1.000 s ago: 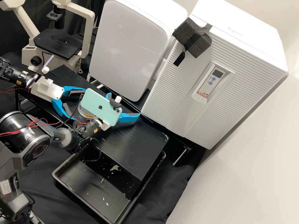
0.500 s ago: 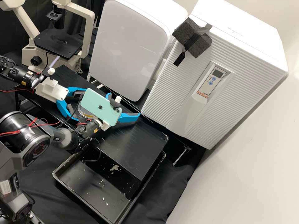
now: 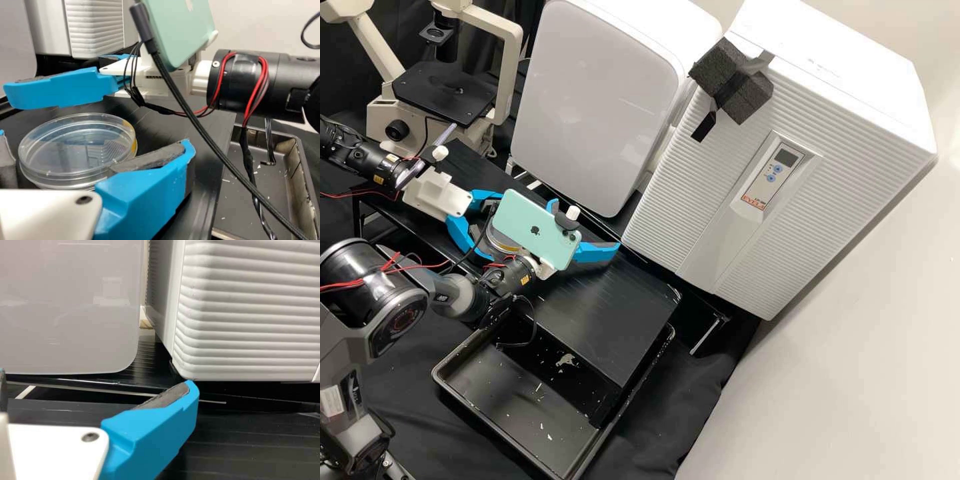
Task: Place the petri dish on the microscope
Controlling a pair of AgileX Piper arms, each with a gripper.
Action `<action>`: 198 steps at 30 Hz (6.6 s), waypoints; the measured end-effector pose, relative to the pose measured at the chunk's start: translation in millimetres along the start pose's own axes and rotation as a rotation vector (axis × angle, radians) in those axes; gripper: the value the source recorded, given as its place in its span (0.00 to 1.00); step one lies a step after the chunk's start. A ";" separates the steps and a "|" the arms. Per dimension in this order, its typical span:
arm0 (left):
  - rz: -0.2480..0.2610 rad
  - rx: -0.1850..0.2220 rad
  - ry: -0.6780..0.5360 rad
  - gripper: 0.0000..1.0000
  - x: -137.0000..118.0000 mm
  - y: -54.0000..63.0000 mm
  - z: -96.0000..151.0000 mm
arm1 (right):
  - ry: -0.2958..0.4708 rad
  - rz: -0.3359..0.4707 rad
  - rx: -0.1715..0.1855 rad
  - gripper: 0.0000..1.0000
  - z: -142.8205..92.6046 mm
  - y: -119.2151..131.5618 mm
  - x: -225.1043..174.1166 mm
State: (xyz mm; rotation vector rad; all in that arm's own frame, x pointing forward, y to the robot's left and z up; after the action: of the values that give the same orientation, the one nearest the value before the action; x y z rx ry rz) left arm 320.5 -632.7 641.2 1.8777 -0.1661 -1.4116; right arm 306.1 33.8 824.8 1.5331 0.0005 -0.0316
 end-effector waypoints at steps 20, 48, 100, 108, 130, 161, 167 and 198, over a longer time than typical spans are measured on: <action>-0.003 -0.022 -0.007 1.00 0.8 1.5 0.4 | 0.000 0.000 0.000 1.00 0.0 0.0 0.0; 0.013 0.063 0.007 0.00 0.8 3.0 -0.8 | 0.000 0.000 0.000 1.00 0.0 0.0 0.0; 0.245 -0.152 0.296 0.00 -117.4 14.4 -35.9 | 0.000 0.000 0.000 1.00 0.0 0.0 0.0; 0.273 -0.141 0.289 0.00 -122.1 19.6 -33.8 | 0.000 0.000 0.000 1.00 0.0 0.0 0.0; 0.213 -0.135 0.218 0.00 -85.5 8.8 -23.9 | 0.000 0.000 0.000 1.00 0.0 0.0 0.0; 0.154 -0.067 0.260 1.00 -81.5 -0.4 -28.1 | 0.000 0.000 0.000 1.00 0.0 0.0 0.0; 0.153 -0.067 0.258 1.00 -81.1 -0.5 -27.7 | 0.000 0.000 0.000 1.00 0.0 0.0 0.0; 0.116 -0.059 0.244 1.00 -74.5 -11.5 -25.6 | 0.000 0.000 0.000 1.00 0.0 0.0 0.0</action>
State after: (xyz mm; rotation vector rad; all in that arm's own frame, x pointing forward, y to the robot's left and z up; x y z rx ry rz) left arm 310.7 -573.4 693.3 1.9410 -0.1097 -1.0890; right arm 306.1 33.8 824.8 1.5331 0.0005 -0.0316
